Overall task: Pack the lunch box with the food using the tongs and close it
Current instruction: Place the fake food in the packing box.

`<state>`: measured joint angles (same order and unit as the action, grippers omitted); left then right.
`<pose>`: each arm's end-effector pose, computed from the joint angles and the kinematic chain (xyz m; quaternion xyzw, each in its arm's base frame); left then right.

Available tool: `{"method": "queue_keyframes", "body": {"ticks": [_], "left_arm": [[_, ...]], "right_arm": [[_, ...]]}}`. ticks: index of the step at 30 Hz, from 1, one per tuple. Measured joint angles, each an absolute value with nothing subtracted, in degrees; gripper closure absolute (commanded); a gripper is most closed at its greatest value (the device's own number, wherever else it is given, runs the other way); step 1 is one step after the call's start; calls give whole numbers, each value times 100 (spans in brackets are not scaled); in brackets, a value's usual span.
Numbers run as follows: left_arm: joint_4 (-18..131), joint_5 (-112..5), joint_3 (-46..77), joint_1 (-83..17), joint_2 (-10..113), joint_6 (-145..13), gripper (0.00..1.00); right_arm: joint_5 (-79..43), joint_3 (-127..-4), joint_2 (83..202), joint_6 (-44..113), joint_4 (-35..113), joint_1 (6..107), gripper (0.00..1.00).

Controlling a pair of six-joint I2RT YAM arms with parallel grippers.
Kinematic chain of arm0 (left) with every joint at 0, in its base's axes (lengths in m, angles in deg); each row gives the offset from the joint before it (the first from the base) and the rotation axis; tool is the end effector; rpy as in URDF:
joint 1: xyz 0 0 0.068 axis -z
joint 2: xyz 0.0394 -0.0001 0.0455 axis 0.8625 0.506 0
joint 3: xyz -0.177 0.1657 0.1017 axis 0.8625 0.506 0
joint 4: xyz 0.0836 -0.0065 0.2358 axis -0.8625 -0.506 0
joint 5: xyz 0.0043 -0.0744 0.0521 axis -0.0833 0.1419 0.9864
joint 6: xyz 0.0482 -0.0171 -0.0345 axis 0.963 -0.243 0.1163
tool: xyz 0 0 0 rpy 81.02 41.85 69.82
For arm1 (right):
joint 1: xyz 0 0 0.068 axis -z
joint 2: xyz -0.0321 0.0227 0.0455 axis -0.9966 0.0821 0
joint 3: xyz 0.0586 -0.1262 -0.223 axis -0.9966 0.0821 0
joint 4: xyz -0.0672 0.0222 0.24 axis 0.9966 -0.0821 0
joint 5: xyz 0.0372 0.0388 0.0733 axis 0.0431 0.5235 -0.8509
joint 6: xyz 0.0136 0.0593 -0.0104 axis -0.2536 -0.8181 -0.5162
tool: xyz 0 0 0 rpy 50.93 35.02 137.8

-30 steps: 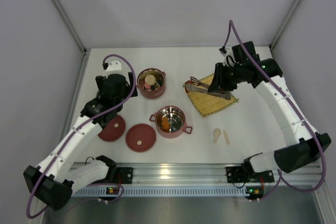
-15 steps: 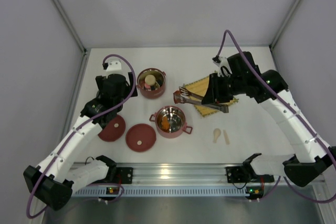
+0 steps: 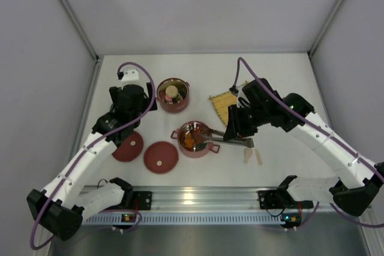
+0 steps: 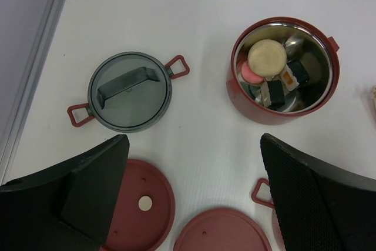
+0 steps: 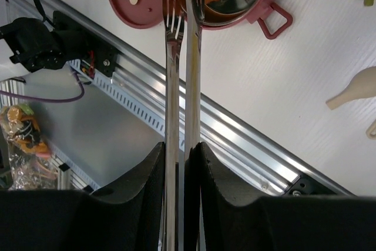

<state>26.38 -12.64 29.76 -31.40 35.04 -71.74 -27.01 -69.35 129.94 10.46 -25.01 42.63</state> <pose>0.2065 -0.0825 0.3324 -0.0618 0.8370 0.0335 0.5427 0.1484 0.1545 0.3568 -0.1398 0.9318 0.2917 0.1647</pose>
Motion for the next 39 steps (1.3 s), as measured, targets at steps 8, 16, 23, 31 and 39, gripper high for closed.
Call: {"method": "queue_keyframes", "body": {"ticks": [8,16,23,31,39], "left_arm": [[2638,-1264,2976,-3140,3504,-7174,1],[2638,-1264,2976,-3140,3504,-7174,1],[2638,-1264,2976,-3140,3502,-7174,1],[2638,-1264,2976,-3140,3502,-7174,1],[2638,-1264,2976,-3140,3502,-7174,1]], "right_arm": [[-2611,-6714,13049,961,-2346,4231,79],[-2587,-6714,13283,968,-2177,4229,77],[-2572,-6714,13309,979,-2151,4229,73],[-2561,-6714,13333,985,-2099,4229,71],[-2552,-6714,13342,987,-2096,4229,69]]}}
